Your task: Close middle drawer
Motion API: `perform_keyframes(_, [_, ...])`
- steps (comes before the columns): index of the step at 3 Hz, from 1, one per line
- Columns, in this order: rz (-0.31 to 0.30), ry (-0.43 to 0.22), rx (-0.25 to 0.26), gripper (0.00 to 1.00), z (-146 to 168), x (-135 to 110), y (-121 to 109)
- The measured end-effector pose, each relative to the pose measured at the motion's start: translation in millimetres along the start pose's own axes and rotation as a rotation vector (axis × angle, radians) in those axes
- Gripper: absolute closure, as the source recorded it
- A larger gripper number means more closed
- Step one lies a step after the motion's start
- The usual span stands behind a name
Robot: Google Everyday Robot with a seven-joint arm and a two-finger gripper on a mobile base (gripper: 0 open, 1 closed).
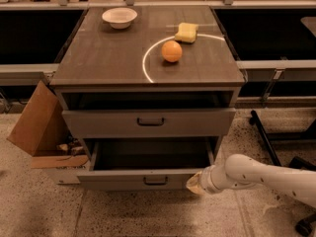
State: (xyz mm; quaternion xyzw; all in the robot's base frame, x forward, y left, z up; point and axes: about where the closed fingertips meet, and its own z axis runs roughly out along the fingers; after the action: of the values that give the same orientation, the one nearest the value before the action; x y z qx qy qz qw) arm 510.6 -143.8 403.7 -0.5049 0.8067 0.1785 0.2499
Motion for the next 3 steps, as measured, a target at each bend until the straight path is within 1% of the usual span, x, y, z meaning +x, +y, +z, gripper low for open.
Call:
perform_keyframes(1, [-0.047, -0.045, 0.043, 1.0, 10, 4, -32])
perform_keyframes(2, [-0.095, -0.069, 0.096, 1.0, 14, 5, -58])
perform_keyframes(3, [-0.13, -0.092, 0.166, 1.0, 15, 0, -82])
